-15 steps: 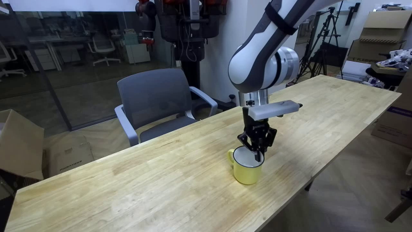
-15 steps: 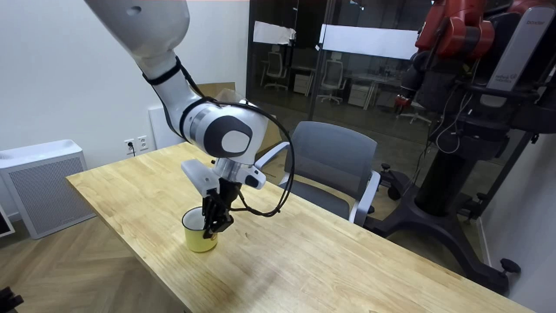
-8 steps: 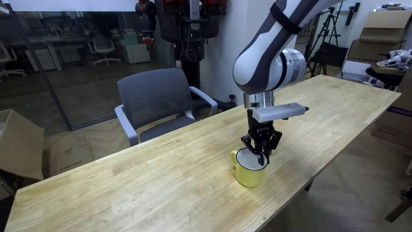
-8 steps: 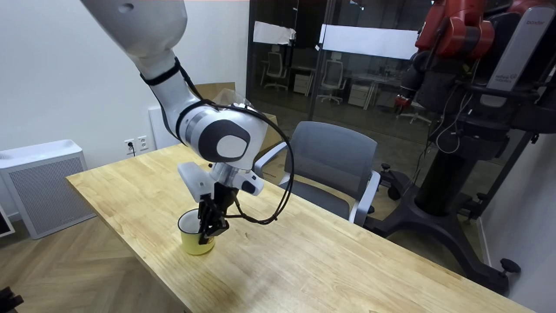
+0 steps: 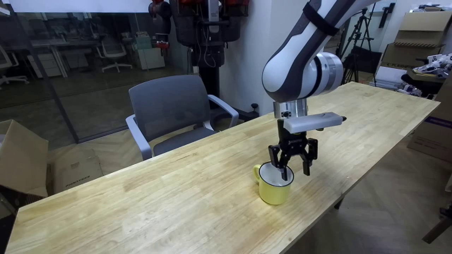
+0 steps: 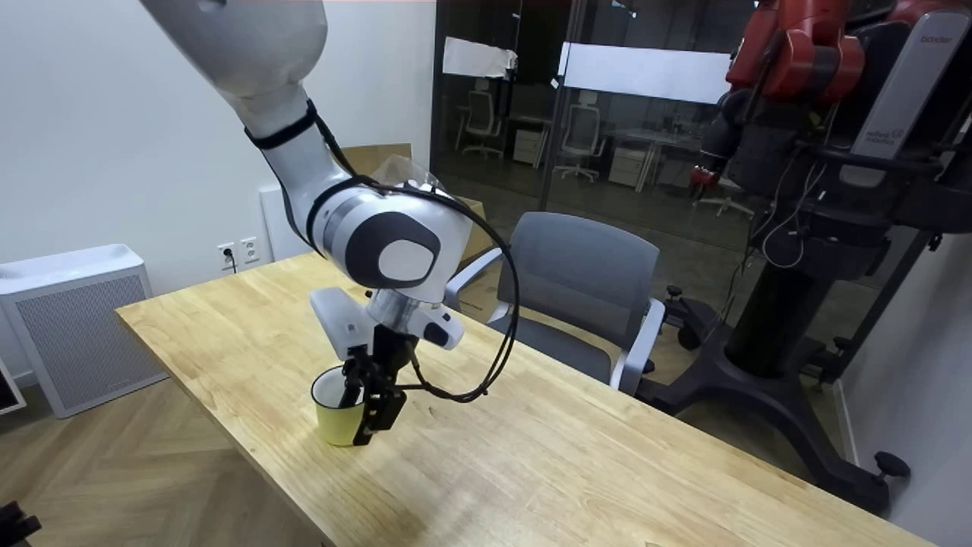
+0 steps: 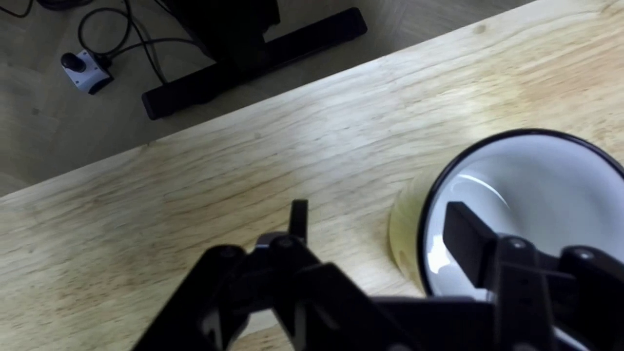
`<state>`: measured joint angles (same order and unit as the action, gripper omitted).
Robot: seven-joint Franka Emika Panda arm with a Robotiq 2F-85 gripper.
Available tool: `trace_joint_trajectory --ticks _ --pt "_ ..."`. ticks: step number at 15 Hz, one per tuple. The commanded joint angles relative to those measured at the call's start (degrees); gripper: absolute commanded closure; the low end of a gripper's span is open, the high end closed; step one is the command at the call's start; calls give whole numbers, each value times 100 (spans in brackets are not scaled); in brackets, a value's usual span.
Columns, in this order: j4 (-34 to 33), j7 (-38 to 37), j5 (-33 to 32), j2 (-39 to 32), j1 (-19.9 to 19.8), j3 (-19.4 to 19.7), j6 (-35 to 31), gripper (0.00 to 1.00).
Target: Move the yellow mug forwards
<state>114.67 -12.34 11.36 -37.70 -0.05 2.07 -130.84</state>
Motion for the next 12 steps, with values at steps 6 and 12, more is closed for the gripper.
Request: trace_joint_trajectory --ticks 6,12 --pt "815 -340 -394 1118 215 319 -1172 0" --pt "581 -73 -296 880 42 179 -1064 0"
